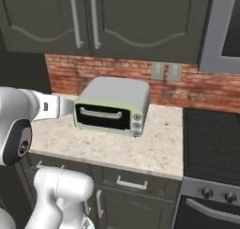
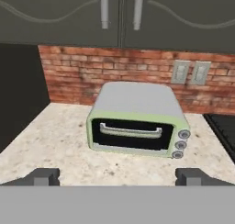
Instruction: Navigate to the toaster oven.
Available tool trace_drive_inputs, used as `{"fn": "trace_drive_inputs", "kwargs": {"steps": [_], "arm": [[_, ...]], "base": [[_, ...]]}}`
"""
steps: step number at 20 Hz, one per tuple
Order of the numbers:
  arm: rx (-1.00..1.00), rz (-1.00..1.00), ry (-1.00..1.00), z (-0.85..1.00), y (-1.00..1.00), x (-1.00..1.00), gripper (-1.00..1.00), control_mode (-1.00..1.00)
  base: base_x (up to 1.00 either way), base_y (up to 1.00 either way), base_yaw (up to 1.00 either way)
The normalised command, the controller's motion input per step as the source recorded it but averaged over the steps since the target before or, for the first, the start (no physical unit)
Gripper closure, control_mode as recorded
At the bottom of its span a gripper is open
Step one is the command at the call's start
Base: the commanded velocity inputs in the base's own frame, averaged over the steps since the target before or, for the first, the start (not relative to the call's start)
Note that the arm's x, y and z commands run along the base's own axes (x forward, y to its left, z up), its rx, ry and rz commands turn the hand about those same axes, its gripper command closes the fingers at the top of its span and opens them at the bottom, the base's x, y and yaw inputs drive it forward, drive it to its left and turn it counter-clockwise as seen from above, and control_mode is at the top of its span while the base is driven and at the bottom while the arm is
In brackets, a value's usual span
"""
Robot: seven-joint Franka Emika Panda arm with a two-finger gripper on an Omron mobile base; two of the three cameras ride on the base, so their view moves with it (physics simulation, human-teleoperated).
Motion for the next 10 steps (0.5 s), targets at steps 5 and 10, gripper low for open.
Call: {"fn": "trace_drive_inputs", "kwargs": {"steps": [5,10], "arm": [[0.00,0.00,0.00,0.00,0.00,0.00,-1.00,1.00],[0.00,0.00,0.00,0.00,0.00,0.00,-1.00,1.00]], "base": [[0.61,-0.17,-0.04],[1.00,-0.05,0.00]]}}
